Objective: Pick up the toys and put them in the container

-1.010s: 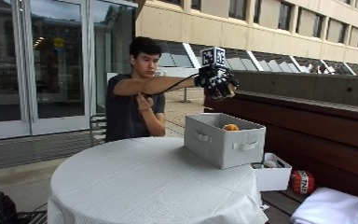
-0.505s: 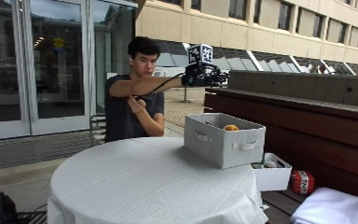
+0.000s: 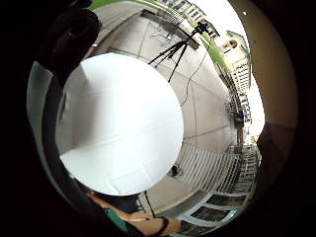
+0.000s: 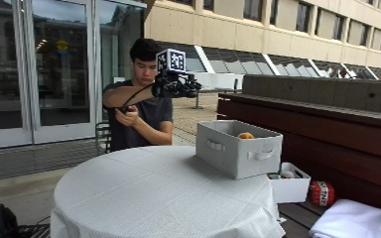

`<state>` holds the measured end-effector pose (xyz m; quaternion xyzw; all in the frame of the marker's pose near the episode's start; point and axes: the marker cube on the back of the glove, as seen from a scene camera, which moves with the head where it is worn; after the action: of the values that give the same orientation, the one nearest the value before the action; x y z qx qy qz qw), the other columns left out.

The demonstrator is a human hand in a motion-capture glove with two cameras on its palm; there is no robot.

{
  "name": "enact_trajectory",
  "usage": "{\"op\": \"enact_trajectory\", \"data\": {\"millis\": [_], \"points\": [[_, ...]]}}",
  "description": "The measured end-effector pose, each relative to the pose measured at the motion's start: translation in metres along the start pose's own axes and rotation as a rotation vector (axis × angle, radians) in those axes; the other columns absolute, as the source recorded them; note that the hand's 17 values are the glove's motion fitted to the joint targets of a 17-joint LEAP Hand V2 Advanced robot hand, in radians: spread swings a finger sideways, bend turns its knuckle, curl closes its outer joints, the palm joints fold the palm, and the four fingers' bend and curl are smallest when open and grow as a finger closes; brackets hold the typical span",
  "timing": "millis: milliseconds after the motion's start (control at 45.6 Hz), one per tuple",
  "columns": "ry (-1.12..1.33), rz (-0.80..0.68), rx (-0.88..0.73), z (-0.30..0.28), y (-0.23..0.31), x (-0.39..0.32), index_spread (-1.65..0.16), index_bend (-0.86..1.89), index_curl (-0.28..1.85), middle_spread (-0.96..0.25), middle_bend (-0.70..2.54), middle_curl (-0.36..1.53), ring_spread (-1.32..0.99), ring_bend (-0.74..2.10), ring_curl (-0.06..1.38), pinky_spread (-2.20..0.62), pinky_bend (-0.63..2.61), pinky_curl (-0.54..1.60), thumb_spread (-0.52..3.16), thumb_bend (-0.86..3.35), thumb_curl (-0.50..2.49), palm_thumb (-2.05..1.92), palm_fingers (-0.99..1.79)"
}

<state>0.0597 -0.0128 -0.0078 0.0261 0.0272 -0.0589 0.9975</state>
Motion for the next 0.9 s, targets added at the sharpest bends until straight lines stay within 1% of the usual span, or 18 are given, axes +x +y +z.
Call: {"op": "enact_trajectory", "data": {"millis": [88,263,439,593,637,681,702,724,790,900], "points": [[0.008,0.008,-0.003,0.011,0.011,0.032,-0.29,0.13,0.22,-0.08,0.33,0.52,-0.25,0.59,0.26,-0.14,1.01,0.35,1.02,-0.11,0.19,-0.16,-0.05],[0.028,0.043,0.007,0.02,0.037,0.074,-0.3,0.13,0.23,-0.07,0.33,0.51,-0.25,0.57,0.26,-0.13,0.98,0.34,1.02,-0.11,0.16,-0.16,-0.04],[0.154,0.097,-0.014,0.025,0.065,0.094,-0.3,0.15,0.24,-0.07,0.32,0.49,-0.25,0.56,0.26,-0.12,0.95,0.34,1.03,-0.1,0.14,-0.15,-0.02],[0.152,0.115,-0.038,0.028,0.079,0.111,-0.3,0.13,0.24,-0.07,0.31,0.49,-0.25,0.53,0.26,-0.12,0.94,0.34,1.03,-0.1,0.13,-0.15,-0.05],[0.152,0.162,-0.06,0.027,0.084,0.112,-0.3,0.13,0.24,-0.07,0.31,0.48,-0.25,0.53,0.26,-0.11,0.94,0.34,1.03,-0.1,0.12,-0.15,-0.05],[0.149,0.255,-0.109,0.024,0.09,0.109,-0.31,0.13,0.24,-0.07,0.31,0.48,-0.26,0.53,0.26,-0.11,0.94,0.34,1.03,-0.1,0.12,-0.15,-0.05],[0.146,0.276,-0.118,0.023,0.092,0.109,-0.31,0.13,0.24,-0.07,0.31,0.48,-0.25,0.52,0.26,-0.11,0.93,0.34,1.03,-0.1,0.12,-0.15,-0.05],[0.144,0.259,-0.103,0.024,0.092,0.111,-0.3,0.13,0.24,-0.07,0.31,0.48,-0.25,0.52,0.25,-0.11,0.93,0.34,1.03,-0.1,0.12,-0.15,-0.05],[0.142,0.143,-0.023,0.029,0.089,0.122,-0.3,0.13,0.24,-0.07,0.31,0.48,-0.26,0.51,0.26,-0.11,0.93,0.34,1.03,-0.1,0.12,-0.15,-0.04],[0.136,0.129,-0.009,0.032,0.094,0.127,-0.31,0.13,0.23,-0.07,0.31,0.47,-0.25,0.5,0.26,-0.11,0.92,0.34,1.03,-0.1,0.11,-0.15,-0.05]]}}
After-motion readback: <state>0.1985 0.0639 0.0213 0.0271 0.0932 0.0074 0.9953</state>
